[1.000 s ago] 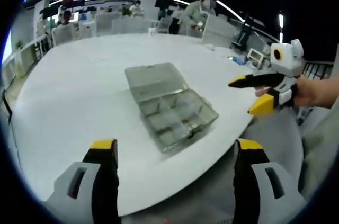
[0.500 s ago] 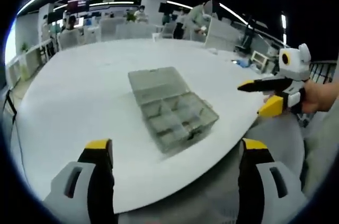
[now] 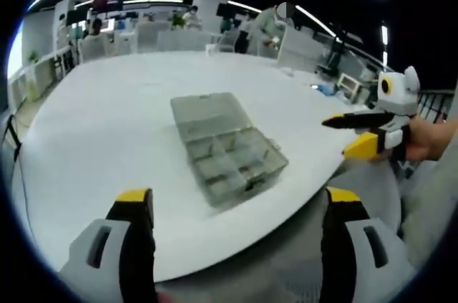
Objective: Insert the divider into the dual guide fixture by aligning both edges with the guide slots and pushing it downward to the bottom, including one-sided entry, uneven engagement, binding, and posture correction.
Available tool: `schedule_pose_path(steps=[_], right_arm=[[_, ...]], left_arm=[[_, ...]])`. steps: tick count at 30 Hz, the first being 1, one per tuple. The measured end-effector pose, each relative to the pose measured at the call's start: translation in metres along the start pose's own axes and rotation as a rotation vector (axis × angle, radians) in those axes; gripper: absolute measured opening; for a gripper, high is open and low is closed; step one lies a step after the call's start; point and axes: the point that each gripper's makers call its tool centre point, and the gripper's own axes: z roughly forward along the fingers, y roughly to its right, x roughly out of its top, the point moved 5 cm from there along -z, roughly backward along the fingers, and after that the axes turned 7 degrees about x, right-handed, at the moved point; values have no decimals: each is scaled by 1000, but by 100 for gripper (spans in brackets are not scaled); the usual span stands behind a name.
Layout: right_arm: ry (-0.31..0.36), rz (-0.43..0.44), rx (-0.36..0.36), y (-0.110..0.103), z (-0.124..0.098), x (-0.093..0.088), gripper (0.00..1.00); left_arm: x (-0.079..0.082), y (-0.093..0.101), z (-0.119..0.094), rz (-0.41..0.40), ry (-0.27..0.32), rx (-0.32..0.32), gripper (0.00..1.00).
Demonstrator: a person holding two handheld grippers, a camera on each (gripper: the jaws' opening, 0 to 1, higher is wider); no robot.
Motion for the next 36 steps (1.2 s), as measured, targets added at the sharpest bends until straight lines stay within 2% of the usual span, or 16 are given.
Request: schedule_pose_path(steps=[14, 36], right_arm=[[5, 24, -57, 7, -9, 4, 81], [-14, 49, -99, 11, -12, 4, 81]], left_arm=[[5, 1, -6, -5, -1, 18, 94], [11, 0, -11, -41, 7, 37, 96]])
